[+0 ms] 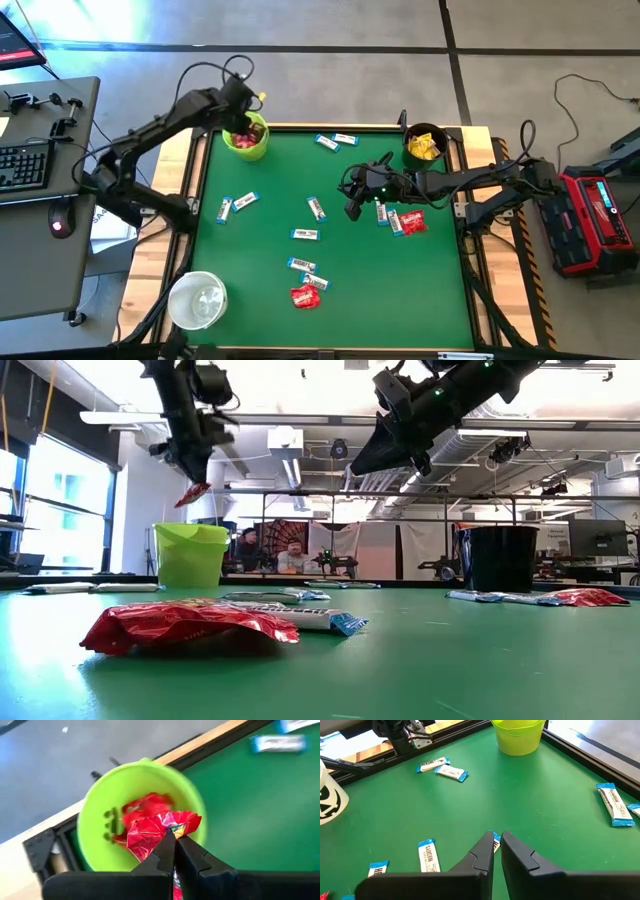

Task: Sort candy by brand, put in halloween buckets
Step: Put the red candy into the green bucket

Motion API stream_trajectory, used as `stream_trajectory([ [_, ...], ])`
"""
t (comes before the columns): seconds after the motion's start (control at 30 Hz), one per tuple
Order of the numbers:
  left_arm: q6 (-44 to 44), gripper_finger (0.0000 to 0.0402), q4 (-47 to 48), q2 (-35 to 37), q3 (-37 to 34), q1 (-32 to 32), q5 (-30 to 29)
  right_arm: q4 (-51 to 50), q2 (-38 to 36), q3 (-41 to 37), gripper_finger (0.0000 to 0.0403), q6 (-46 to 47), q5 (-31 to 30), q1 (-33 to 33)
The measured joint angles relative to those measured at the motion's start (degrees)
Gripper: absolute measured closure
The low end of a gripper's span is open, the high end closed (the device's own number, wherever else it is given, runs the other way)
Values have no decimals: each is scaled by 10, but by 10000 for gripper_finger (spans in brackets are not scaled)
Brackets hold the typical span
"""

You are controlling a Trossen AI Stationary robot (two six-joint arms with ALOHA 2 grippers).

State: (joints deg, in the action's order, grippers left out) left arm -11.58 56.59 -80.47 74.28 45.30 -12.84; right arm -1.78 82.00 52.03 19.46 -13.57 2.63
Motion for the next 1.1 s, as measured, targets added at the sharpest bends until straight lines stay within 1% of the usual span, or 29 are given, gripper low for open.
stream_trajectory([
  [0.17, 38, 401, -6, -51, 0, 36, -1, 0, 0, 0, 379, -2, 0, 0],
  [0.3, 48, 401, -30, -84, -1, 47, -6, 0, 0, 0, 379, -3, 0, 0],
  [0.43, 62, 391, -36, -104, -1, 51, -24, 0, 0, 0, 379, -4, 0, 0],
  [0.57, 87, 368, -43, -109, -1, 54, -27, -1, 0, 0, 379, -4, -9, 0],
  [0.7, 88, 331, -42, -104, -1, 53, -23, -1, 0, 0, 366, 2, -2, 0],
  [0.83, 84, 290, -42, -95, -1, 53, -20, -3, 0, 0, 343, 48, 2, 0],
  [0.9, 84, 274, -42, -89, -1, 51, -19, -4, 0, 0, 338, 66, 2, 0],
  [1.0, 93, 262, -42, -81, -1, 46, -17, -5, 0, 0, 340, 80, 2, 0],
  [1.1, 97, 268, -22, -77, -1, 45, -14, -5, 0, 0, 359, 88, 2, -4],
])
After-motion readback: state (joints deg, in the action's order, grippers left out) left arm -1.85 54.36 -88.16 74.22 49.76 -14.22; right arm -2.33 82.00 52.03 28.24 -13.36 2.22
